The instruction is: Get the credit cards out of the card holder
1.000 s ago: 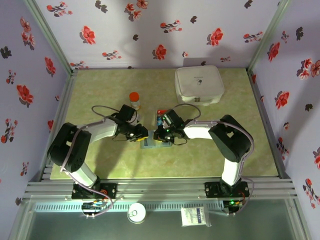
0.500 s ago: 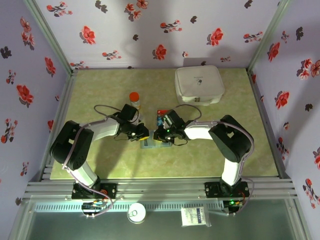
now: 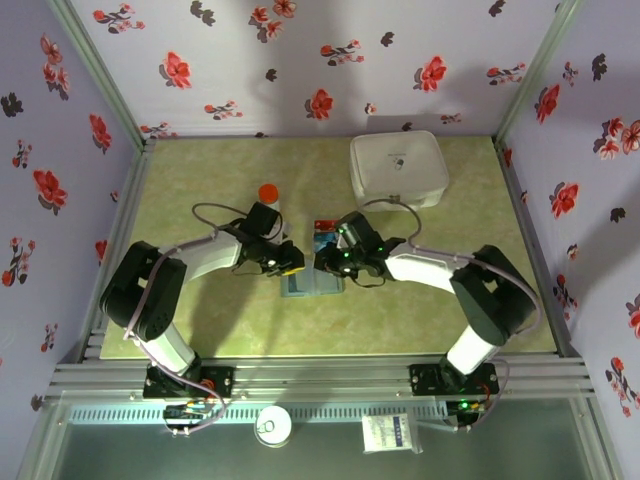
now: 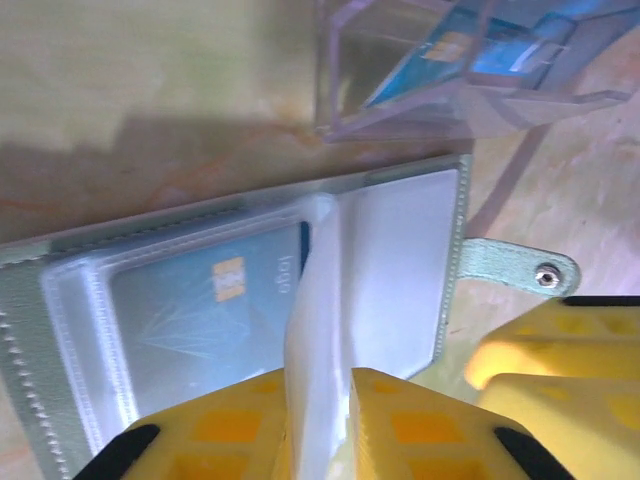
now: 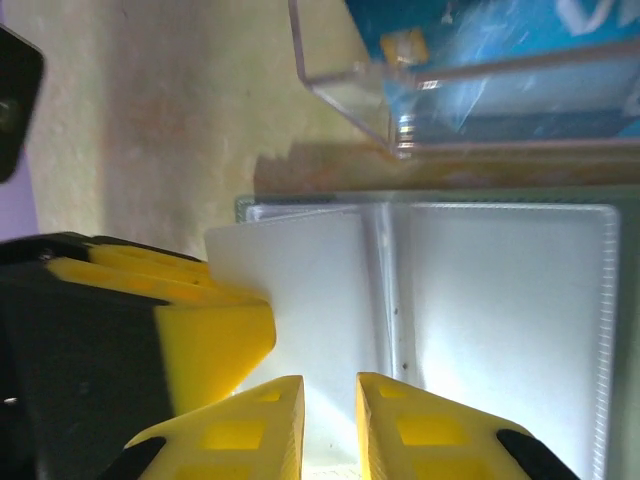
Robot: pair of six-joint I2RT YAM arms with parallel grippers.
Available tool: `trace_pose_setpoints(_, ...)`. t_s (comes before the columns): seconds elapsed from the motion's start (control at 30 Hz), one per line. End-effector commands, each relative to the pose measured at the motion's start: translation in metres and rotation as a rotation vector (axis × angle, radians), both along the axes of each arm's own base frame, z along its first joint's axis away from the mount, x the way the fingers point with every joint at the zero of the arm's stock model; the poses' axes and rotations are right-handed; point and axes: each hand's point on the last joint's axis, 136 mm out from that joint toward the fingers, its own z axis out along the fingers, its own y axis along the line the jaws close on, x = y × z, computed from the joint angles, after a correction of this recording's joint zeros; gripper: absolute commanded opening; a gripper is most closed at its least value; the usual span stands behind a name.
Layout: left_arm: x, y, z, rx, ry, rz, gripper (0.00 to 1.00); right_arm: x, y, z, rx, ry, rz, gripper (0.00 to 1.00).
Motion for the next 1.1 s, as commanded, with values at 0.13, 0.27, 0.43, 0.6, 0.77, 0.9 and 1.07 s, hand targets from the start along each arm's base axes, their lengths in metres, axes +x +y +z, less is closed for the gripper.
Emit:
trace_pose_setpoints(0.13, 0.0, -0.026, 0.014, -0.021, 0.004, -0.045, 0.3, 0.004, -0.046, 0.006, -0.11, -0.066, -0.082, 0.23)
trace_pose_setpoints(0.27, 0.001, -0.037, 0.008, -0.011, 0.013, -0.067, 0.38, 0.005, -0.059, 0.007, -0.118, -0.073, -0.106, 0.24)
trace_pose_setpoints(0.43, 0.001, -0.053, -0.001, -0.004, 0.025, -0.091, 0.44, 0.002, -0.073, 0.006, -0.138, -0.074, -0.124, 0.24)
trace_pose_setpoints(0.6, 0.0, -0.068, -0.012, -0.002, 0.039, -0.122, 0.48, -0.003, -0.08, 0.008, -0.152, -0.074, -0.124, 0.26)
trace_pose_setpoints(0.77, -0.003, -0.07, -0.017, 0.01, 0.046, -0.133, 0.51, -0.006, -0.087, 0.011, -0.17, -0.079, -0.129, 0.27)
trace_pose_setpoints(0.9, -0.005, -0.069, -0.014, 0.01, 0.04, -0.144, 0.52, -0.005, -0.085, 0.013, -0.16, -0.079, -0.132, 0.27)
trace_pose_setpoints(1.07, -0.004, -0.062, 0.0, 0.026, -0.005, -0.153, 0.52, -0.003, -0.076, 0.013, -0.126, -0.062, -0.122, 0.26)
